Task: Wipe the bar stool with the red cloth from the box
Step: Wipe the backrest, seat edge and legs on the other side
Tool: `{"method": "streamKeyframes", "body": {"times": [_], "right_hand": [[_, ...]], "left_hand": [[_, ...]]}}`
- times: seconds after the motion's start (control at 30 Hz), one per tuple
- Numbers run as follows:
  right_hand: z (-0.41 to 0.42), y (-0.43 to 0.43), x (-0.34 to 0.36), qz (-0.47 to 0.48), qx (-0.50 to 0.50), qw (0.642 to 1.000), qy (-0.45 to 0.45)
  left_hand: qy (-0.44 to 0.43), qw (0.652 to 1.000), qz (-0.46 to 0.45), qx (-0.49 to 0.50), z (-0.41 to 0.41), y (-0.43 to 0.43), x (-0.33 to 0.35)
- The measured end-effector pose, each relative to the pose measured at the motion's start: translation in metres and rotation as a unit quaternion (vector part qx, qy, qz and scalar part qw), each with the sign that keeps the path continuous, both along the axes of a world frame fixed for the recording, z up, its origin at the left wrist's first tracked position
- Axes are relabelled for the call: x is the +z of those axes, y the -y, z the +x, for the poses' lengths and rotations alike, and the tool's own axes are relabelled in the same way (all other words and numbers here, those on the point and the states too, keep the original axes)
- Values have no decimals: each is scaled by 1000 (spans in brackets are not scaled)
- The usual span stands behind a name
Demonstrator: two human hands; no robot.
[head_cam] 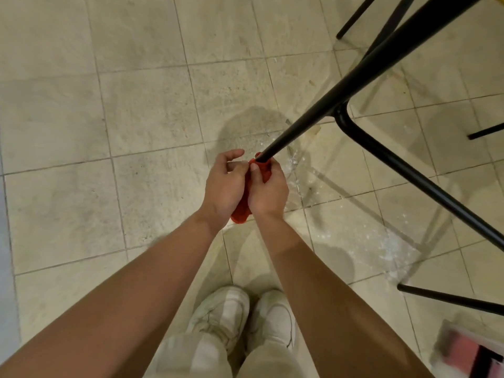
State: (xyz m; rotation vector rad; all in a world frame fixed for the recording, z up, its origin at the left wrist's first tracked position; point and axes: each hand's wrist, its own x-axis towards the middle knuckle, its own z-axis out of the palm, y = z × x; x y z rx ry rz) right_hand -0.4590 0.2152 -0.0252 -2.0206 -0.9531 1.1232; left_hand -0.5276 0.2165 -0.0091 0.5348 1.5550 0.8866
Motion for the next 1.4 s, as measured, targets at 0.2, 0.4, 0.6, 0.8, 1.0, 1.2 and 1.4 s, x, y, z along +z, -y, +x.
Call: {"method": "streamKeyframes", "body": {"times": [0.2,0.4,0.6,0.8,1.0,1.2,1.4], "right_hand": [[0,12,12,87,-21,996,13],[4,19,15,-17,-19,996,-82],[10,41,10,-89,-14,965,-247],[20,21,20,-67,-27,981,-178],[20,6,24,9,-57,992,-114],[22,9,29,2,-32,994,-101],[22,6,33,15,-51,992,-110]], "left_hand": [[21,1000,-5,-12,-12,6,-3],[8,991,-47,-125,-16,12,-4],[71,990,-44,-112,-16,38,-11],[22,998,30,41,-15,13,-6],[-27,987,144,-66,3,0,8],[-122,975,69,-170,-11,-2,-6],[0,984,96,-152,-9,-33,12]]}}
